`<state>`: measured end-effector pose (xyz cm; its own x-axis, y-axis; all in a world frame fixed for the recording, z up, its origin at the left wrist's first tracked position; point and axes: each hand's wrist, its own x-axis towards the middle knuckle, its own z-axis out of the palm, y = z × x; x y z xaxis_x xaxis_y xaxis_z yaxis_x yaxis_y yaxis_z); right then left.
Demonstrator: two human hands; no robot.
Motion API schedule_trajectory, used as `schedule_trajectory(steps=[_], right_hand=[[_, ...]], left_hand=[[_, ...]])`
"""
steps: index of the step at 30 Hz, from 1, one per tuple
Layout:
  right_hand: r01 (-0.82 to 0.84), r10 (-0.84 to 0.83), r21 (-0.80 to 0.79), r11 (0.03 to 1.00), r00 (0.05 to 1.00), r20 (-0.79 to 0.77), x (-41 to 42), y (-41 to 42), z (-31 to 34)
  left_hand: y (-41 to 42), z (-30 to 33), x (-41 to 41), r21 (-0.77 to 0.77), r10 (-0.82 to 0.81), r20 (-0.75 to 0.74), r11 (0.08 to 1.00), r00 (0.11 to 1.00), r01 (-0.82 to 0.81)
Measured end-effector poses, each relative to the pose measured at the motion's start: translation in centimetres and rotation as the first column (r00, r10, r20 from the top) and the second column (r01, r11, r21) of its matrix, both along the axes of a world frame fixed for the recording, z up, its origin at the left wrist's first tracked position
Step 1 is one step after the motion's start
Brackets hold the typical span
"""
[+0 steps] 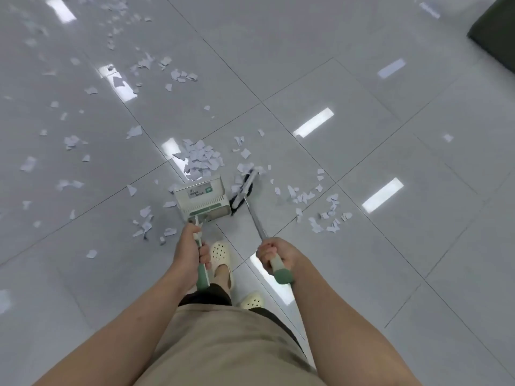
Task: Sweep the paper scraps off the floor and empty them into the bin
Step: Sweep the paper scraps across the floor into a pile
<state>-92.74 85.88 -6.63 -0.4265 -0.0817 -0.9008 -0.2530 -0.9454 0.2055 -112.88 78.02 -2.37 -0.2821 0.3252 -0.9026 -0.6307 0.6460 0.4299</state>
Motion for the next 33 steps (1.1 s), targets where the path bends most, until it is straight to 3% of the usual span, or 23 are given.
schedule_trajectory(steps=[3,5,9,13,19,23,26,29,33], right_hand=[[-0.006,0.008,0.016,1.0,0.991,-0.132,-0.6,4.9,-0.1],[-0.05,0.056,0.049,0.998,0.991,-0.123,-1.4,7.6,0.9],[-0.059,0.053,0.146,0.988,0.998,0.045,-2.0,10.6,2.7],[0.097,-0.115,0.162,0.982,0.987,0.11,1.5,11.4,4.7],[0.186,-0.269,0.244,0.952,0.888,0.373,10.5,9.8,6.2],[0.101,-0.215,0.227,0.969,0.799,0.562,17.3,8.1,5.9],[0.063,-0.168,0.188,0.98,0.768,0.618,20.9,8.3,4.9],[0.015,-0.096,0.134,0.991,0.776,0.624,23.1,9.2,3.7],[-0.048,0.011,0.062,0.997,0.875,0.485,22.3,10.1,2.0]], left_hand=[[2.1,0.0,-2.4,0.015,-0.004,-0.033,1.0,0.999,0.005],[3.9,-0.2,-3.7,0.02,-0.012,-0.045,1.0,0.999,0.013],[7.9,-0.6,-4.8,0.036,-0.019,-0.055,0.999,0.998,0.021],[12.0,-0.7,-3.5,0.042,-0.049,-0.069,0.998,0.996,0.052],[16.2,-1.2,1.7,-0.007,-0.106,-0.045,0.994,0.993,0.106],[17.2,-1.7,5.5,-0.053,-0.126,-0.028,0.991,0.992,0.125],[17.9,-2.3,8.6,-0.063,-0.137,-0.008,0.989,0.991,0.136],[18.6,-2.2,12.2,-0.066,-0.1,-0.002,0.993,0.995,0.1],[19.1,-2.0,16.7,-0.075,-0.061,-0.005,0.995,0.998,0.061]])
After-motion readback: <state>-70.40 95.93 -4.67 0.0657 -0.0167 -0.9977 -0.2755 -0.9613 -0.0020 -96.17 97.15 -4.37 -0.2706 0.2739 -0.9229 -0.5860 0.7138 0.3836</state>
